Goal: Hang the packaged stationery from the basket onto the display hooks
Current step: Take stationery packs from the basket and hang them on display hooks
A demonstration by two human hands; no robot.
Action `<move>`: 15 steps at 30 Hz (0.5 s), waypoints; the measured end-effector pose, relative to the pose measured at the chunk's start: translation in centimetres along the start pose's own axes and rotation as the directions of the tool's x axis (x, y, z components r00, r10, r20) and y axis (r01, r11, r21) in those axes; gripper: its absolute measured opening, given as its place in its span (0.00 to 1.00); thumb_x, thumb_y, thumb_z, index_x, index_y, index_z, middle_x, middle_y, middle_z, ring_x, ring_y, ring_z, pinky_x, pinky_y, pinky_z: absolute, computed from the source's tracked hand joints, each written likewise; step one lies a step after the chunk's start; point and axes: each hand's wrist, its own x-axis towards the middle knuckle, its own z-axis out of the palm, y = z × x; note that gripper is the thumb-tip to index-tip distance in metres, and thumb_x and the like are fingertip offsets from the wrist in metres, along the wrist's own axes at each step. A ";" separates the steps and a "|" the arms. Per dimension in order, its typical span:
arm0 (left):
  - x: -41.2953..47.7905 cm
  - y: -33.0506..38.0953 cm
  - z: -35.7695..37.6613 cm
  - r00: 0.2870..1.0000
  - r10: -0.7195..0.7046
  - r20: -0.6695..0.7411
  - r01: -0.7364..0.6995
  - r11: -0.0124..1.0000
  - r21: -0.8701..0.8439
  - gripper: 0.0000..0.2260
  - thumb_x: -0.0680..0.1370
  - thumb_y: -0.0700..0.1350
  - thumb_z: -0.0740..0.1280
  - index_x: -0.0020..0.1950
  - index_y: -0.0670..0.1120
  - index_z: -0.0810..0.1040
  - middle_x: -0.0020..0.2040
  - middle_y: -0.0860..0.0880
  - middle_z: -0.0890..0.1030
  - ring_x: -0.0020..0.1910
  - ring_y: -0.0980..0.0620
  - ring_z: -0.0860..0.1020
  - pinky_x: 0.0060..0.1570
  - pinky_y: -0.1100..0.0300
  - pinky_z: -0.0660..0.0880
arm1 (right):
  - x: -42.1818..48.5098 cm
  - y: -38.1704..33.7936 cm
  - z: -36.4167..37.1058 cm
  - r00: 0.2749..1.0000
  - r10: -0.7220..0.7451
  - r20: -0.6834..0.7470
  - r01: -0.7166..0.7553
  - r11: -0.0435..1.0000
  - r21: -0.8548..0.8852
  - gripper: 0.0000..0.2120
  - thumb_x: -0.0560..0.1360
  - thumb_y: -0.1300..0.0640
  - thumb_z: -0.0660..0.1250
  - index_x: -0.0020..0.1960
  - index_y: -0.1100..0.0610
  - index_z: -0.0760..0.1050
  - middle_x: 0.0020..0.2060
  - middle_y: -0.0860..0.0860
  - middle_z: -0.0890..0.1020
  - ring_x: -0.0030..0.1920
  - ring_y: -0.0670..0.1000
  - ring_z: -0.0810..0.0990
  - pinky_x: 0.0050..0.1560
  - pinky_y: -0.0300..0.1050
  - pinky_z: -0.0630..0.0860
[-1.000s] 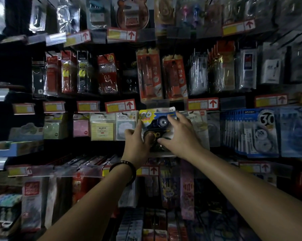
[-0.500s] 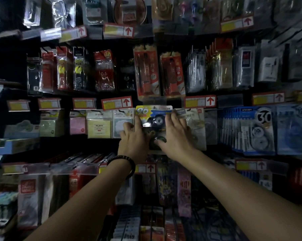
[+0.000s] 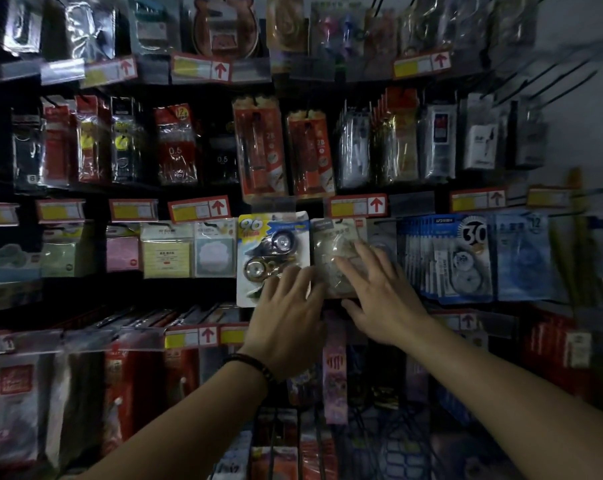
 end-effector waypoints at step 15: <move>1.2 -0.7 3.2 0.995 0.002 0.102 -0.013 0.994 0.104 0.32 0.84 0.59 0.57 0.86 0.49 0.57 0.88 0.43 0.48 0.86 0.38 0.50 0.83 0.41 0.54 | 5.2 0.9 3.0 0.974 0.023 0.227 -0.041 0.996 0.074 0.40 0.81 0.35 0.60 0.84 0.49 0.48 0.84 0.52 0.36 0.84 0.58 0.37 0.81 0.69 0.53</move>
